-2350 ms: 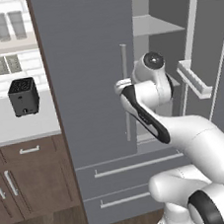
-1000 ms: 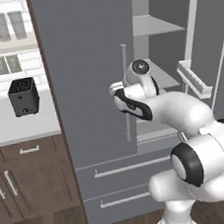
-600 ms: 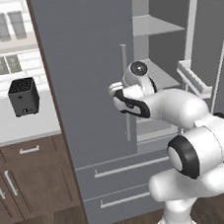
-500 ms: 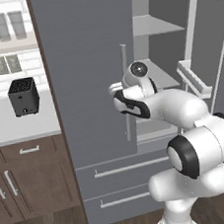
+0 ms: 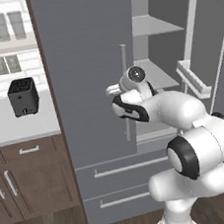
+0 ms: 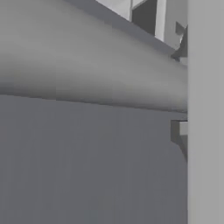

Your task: Take the strawberry from the fridge and place it on top of the pancake, located on the dining counter.

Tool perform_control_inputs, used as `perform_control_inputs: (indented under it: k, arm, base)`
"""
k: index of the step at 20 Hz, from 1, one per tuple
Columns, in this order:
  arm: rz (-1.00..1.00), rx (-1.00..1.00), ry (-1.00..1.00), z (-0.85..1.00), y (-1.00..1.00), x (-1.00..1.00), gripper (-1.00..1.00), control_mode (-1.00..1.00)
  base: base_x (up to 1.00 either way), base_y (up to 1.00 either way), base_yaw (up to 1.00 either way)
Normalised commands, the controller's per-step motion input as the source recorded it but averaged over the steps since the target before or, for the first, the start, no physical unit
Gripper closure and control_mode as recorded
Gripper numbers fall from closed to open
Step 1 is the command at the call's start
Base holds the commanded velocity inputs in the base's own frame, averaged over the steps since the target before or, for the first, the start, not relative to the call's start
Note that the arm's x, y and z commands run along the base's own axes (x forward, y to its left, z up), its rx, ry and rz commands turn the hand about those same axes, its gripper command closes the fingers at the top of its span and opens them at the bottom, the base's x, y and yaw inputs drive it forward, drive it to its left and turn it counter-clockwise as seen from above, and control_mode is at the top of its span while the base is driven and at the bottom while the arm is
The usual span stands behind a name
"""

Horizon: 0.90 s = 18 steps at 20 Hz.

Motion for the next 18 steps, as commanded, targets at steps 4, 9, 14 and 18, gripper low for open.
perform_control_inputs:
  k: [4, 9, 14, 18]
  arm:
    - [0.09, 0.00, 0.01, 0.00, 1.00, -0.45, 1.00, -1.00]
    - [0.10, 0.01, 0.00, 0.00, 1.00, -0.63, 1.00, -1.00]
    - [0.06, 0.01, 0.00, 0.00, 1.00, -0.71, 1.00, -1.00]
    - [0.00, 0.00, 0.00, 0.00, 1.00, -0.50, 1.00, -1.00]
  base:
    - [0.00, 0.00, 0.00]
    - [0.00, 0.00, 0.00]
    - [0.00, 0.00, 0.00]
    - [0.00, 0.00, 0.00]
